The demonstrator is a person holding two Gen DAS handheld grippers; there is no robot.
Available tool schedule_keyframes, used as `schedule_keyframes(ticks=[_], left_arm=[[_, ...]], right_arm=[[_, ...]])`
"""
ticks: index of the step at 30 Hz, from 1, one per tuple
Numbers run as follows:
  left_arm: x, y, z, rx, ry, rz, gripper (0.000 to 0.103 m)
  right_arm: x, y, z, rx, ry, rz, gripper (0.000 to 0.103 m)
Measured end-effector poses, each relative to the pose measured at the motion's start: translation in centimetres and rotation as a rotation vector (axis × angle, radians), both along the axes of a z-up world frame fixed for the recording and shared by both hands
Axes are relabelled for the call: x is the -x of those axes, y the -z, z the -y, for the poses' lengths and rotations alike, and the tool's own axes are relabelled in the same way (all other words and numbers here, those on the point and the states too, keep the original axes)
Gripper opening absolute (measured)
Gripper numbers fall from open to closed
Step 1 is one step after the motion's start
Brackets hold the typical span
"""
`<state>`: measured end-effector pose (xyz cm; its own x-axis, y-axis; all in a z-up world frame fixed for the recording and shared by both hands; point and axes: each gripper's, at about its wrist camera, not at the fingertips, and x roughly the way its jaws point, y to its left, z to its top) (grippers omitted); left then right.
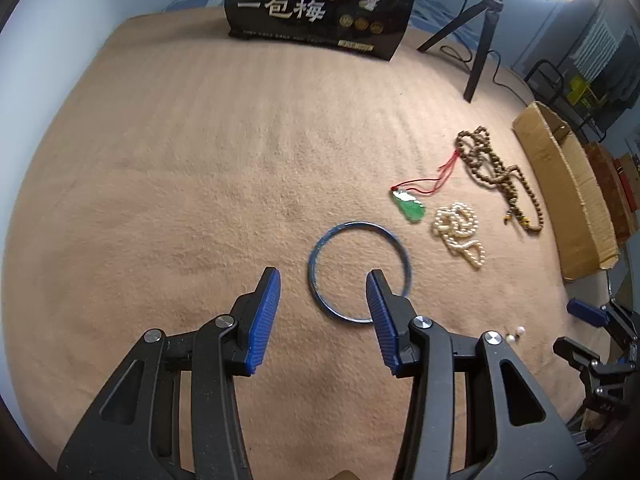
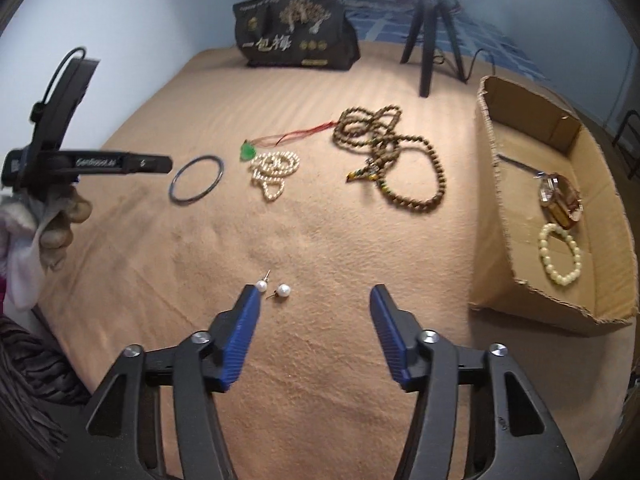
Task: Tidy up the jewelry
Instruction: 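Move the left tool to the blue bangle while the right tool reaches the pearl earrings, then close the left tool on the bangle rim while the right tool lowers toward the earrings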
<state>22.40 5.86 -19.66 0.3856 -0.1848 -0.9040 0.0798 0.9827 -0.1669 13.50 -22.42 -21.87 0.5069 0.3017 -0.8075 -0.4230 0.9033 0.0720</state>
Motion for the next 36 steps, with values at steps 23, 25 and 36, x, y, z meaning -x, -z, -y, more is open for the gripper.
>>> schedule_keyframes(ticks=[23,25,36], left_arm=[[-0.1,1.3,3.4,0.003,0.071,-0.032,0.078],[0.0,1.4,4.0,-0.019,0.086,-0.027,0.078],[-1.0,2.9,4.6,-0.134,0.074,-0.031,0.079]], right_arm=[[-0.8,2.0,-0.5,0.0,-0.017,-0.064,0.049],[-0.8,2.0,-0.5,-0.003,-0.016,-0.066,0.049],[-1.1,2.6,-1.4,0.016,-0.043,-0.067,0.049]])
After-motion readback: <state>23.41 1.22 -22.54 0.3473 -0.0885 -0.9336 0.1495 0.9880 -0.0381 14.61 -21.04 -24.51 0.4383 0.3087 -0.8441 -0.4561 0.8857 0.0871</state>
